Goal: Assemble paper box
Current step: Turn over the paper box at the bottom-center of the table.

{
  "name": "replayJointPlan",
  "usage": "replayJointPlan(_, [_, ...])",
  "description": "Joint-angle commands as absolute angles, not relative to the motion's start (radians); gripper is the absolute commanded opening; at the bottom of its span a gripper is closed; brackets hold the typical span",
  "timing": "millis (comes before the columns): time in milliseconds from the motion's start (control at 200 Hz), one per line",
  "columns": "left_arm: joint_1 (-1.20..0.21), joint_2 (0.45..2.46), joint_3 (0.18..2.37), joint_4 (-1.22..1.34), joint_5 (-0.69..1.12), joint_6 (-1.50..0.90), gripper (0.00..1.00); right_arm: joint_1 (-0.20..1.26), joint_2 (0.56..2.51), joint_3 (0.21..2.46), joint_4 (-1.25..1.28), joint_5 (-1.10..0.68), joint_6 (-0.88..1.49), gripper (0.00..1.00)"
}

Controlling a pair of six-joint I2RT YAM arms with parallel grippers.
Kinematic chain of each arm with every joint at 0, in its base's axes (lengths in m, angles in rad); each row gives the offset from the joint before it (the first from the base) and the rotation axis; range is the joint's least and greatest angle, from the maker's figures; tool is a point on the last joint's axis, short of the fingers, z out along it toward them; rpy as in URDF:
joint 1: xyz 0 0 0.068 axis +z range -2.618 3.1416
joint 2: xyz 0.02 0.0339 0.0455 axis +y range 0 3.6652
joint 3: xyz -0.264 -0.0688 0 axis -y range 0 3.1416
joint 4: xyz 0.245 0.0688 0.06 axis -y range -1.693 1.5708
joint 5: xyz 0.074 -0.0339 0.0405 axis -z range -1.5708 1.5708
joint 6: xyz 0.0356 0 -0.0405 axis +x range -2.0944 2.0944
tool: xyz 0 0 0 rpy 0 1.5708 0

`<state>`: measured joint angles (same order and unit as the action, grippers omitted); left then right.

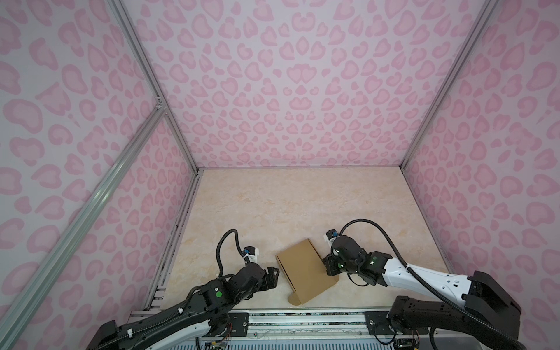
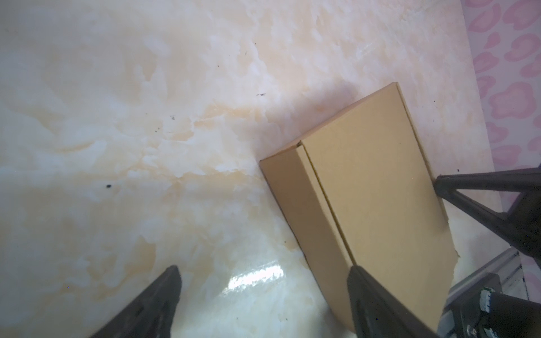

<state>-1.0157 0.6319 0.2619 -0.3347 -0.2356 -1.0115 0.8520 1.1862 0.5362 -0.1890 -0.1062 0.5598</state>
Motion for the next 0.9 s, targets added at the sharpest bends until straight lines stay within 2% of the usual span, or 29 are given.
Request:
replayJointPlan(0, [-1.05, 0.647, 0.26, -0.302, -0.274, -1.075, 0.94, 0.838, 1.179, 0.52, -0.184, -0.137, 0.577, 0.0])
replayJointPlan(220, [-1.115, 0.687, 0.242, -0.268, -0.364, -1.169, 1.0, 0.802, 1.138, 0.477, -0.135, -0.185, 0.604, 0.0])
replayJointPlan(440, [-1.131, 0.636, 0.228, -0.166, -0.395, -1.182, 0.98, 0.759, 1.109, 0.434, -0.098, -0.235, 0.622, 0.0])
replayJointPlan(895, [-1.137, 0.728, 0.236, -0.015, -0.405, -1.25, 0.98, 0.714, 1.099, 0.39, -0.057, -0.285, 0.624, 0.0])
